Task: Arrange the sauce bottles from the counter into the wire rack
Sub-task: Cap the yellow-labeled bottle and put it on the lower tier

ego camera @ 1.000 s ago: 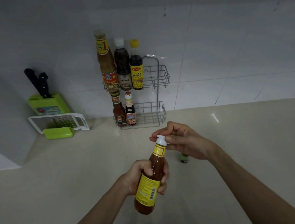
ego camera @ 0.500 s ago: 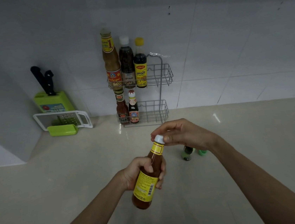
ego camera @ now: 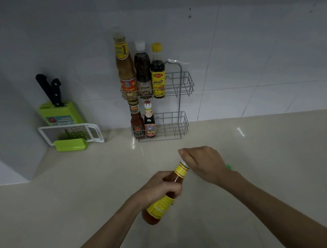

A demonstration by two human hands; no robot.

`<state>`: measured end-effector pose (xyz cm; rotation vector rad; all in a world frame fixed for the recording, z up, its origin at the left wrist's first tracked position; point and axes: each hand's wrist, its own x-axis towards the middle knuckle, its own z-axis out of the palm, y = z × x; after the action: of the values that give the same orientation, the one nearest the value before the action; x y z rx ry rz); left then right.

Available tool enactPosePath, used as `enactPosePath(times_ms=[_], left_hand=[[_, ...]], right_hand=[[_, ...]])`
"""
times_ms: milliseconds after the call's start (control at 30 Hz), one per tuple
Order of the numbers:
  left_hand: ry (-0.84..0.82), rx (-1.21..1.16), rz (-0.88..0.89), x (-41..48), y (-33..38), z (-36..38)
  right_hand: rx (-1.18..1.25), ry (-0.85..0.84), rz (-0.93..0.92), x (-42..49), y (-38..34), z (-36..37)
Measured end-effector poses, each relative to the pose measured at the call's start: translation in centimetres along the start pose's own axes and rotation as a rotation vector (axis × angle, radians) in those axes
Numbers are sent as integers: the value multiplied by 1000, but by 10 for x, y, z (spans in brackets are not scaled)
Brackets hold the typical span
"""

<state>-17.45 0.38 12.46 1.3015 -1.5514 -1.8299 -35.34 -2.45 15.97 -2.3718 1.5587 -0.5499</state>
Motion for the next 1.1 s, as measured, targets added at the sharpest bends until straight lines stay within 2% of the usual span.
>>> enactPosePath(times_ms=[67,167,233,300,367,433,467,500,533,600,633,667,700,767,867,900,967,1033,1100], left_hand=[[-80,-33,-5,-2,2,-3],[-396,-217,-34,-8,10,-9],[-488,-227,-40,-9,14,-12],[-378,-159,-31,-8,14,-10],[-54,14,-7,-7,13,-2],[313,315,4,-3,6,3],[411,400,-5,-2,3,6],[377,365,-7,-2,2,5],[266,231,8,-3,4,1],[-53,-53,0,-11,9,-7],[-168,-122,-12,-14,10,-11],[-230,-132,-9,-17,12,-13],[-229,-116,8,-16,11,-11],[-56,-75,19,-14,13,-4],[407,172,42,-5,9,5],[515,247,32,-3,8,7],[583,241,28,-1,9,8],[554,143,50,2,13,6],[487,106,79,2,17,1]], right_hand=[[18,-39,-81,-2,4,-11],[-94,-53,-373,-1,0,-32],[-147,-23,-485,2,0,-34],[-132,-12,-433,5,-3,-31],[-204,-105,-237,7,-4,-23],[-253,-127,-19,6,-8,-10],[-281,-149,10,5,-10,-6],[-258,-185,42,5,-10,-6],[-186,-195,15,5,-11,-8],[-79,-122,-129,5,-10,-13],[-125,-105,-233,4,-11,-17],[-158,-86,-331,4,-11,-19],[-164,-77,-331,5,-12,-21],[-188,-98,-218,10,-11,-21],[-223,-101,76,18,-22,-11],[-212,-124,139,20,-28,-10],[-39,-146,195,23,-34,-4],[308,-33,271,28,-39,1],[388,23,240,34,-41,-3]])
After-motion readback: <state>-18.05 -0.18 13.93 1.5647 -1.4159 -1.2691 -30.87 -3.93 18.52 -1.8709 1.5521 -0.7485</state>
